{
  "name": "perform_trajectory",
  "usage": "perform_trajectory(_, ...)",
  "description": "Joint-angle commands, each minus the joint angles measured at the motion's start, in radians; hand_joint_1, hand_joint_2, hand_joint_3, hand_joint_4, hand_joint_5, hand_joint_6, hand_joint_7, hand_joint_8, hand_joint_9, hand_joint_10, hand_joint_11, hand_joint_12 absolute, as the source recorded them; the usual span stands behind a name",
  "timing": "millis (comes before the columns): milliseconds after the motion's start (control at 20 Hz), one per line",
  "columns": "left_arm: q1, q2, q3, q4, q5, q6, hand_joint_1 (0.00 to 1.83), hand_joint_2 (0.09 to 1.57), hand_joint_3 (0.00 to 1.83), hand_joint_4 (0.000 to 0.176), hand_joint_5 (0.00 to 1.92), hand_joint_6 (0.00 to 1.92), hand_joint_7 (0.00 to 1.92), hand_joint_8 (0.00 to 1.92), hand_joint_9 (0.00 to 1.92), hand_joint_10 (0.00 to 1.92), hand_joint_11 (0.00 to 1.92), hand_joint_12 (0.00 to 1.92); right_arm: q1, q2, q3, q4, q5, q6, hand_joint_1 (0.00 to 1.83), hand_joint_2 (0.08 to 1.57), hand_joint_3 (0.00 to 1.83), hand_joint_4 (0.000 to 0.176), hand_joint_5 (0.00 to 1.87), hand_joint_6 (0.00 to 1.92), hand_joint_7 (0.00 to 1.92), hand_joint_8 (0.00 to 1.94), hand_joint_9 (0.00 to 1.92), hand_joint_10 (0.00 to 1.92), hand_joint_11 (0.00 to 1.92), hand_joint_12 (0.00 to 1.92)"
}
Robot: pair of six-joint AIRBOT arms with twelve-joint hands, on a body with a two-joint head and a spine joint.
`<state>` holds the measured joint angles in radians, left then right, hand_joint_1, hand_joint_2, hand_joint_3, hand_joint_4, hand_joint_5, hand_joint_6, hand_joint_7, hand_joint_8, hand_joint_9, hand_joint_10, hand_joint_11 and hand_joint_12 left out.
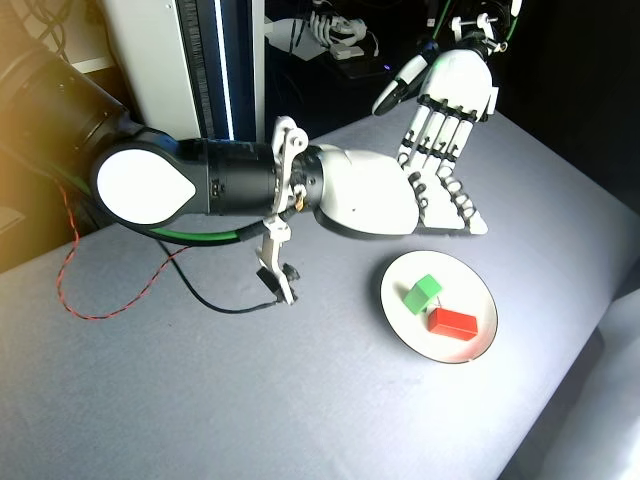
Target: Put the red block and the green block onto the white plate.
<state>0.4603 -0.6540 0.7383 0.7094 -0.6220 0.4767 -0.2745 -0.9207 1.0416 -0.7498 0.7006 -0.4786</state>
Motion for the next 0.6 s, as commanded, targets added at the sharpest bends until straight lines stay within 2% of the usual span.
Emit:
perform_trajectory(0,-0.020,0.005,-0.001,-0.032,-0.098,-0.001,0.00,1.26,0.01,0.000,0.03,0.00,0.01,0.00,0.00,0.00,0.00,0.00,0.002,0.012,-0.001,0.043,0.100,0.014,0.00,1.16,0.00,0.000,0.05,0.01,0.04,0.01,0.00,0.00,0.00,0.00)
perform_trajectory(400,-0.030,0.003,0.000,-0.027,-0.106,-0.002,0.00,1.27,0.00,0.000,0.10,0.01,0.10,0.01,0.07,0.01,0.02,0.02,-0.009,0.012,-0.018,0.004,0.104,0.018,0.00,1.17,0.00,0.000,0.11,0.00,0.09,0.00,0.03,0.00,0.02,0.02)
perform_trajectory(550,-0.030,0.004,0.001,-0.014,-0.109,-0.015,0.00,1.27,0.00,0.000,0.09,0.00,0.09,0.00,0.06,0.00,0.02,0.03,-0.017,0.012,-0.018,-0.022,0.155,0.018,0.00,1.18,0.00,0.000,0.13,0.01,0.11,0.01,0.04,0.00,0.03,0.03)
